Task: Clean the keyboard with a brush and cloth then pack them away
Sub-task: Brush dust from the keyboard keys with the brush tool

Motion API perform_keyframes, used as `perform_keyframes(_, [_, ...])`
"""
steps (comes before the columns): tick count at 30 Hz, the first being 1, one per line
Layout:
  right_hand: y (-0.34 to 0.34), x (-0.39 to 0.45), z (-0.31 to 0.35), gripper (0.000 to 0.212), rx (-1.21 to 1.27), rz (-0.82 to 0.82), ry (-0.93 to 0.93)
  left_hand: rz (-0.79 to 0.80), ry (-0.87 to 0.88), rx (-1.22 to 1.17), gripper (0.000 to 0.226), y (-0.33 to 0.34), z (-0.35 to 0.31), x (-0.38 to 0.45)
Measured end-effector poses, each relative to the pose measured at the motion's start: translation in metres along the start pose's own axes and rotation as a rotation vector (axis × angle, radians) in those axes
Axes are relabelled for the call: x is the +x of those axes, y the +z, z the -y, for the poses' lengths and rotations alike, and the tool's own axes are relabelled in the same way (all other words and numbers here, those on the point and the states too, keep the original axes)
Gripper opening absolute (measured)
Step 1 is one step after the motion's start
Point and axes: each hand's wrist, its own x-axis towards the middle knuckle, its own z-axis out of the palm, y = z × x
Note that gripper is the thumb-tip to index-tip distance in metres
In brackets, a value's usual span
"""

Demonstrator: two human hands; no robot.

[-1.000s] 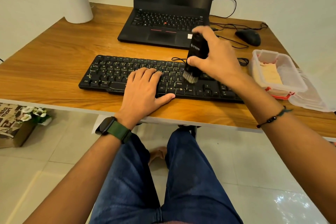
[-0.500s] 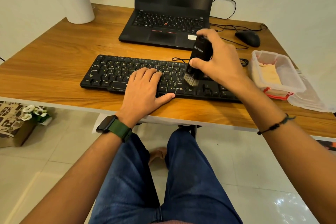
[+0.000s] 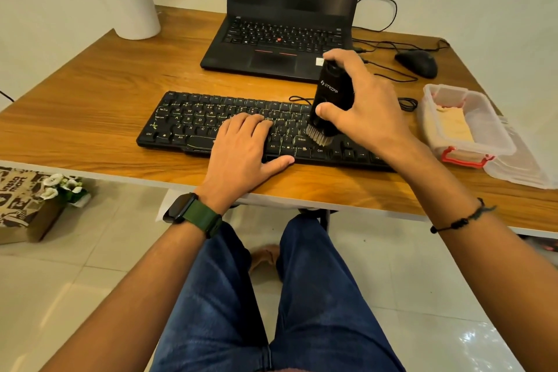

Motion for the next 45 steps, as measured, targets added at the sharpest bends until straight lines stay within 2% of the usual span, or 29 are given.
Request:
perform_keyframes(6, [0.005, 0.004, -0.001, 0.067, -0.046, 0.186, -0.067, -0.033, 0.021, -0.001, 0.077, 0.003, 0.0, -0.001])
perform_keyframes(10, [0.018, 0.001, 0.009, 0.068, 0.09, 0.193, -0.151, -0.034, 0.02, -0.002, 0.077, 0.002, 0.0, -0.001])
perform_keyframes(13, [0.014, 0.001, 0.01, 0.066, 0.241, 0.151, -0.126, -0.036, 0.013, -0.003, 0.079, 0.001, 0.0, -0.002])
perform_keyframes(19, [-0.001, -0.003, -0.004, 0.065, 0.122, 0.279, -0.116, -0.041, 0.01, -0.002, 0.079, 0.001, -0.001, -0.002])
perform_keyframes(23, [-0.016, 0.004, -0.011, 0.065, 0.135, 0.271, -0.093, -0.041, 0.005, -0.015, 0.08, 0.0, -0.002, -0.002])
perform_keyframes(28, [0.006, 0.004, 0.006, 0.064, 0.145, 0.319, -0.165, -0.033, -0.02, -0.041, 0.08, 0.0, 0.001, -0.003])
perform_keyframes(31, [0.021, 0.006, 0.018, 0.063, 0.177, 0.3, -0.226, -0.027, -0.041, -0.065, 0.081, 0.0, 0.002, -0.002])
perform_keyframes(35, [0.022, 0.01, 0.021, 0.063, 0.274, 0.23, -0.217, -0.055, -0.059, -0.085, 0.081, 0.0, 0.004, -0.001])
perform_keyframes(41, [0.012, 0.014, 0.018, 0.063, 0.081, 0.344, -0.234, -0.043, -0.089, -0.085, 0.091, -0.001, 0.003, -0.002])
perform_keyframes(45, [0.0, 0.022, 0.015, 0.063, 0.047, 0.349, -0.203, -0.046, -0.097, -0.082, 0.092, -0.002, 0.002, -0.002])
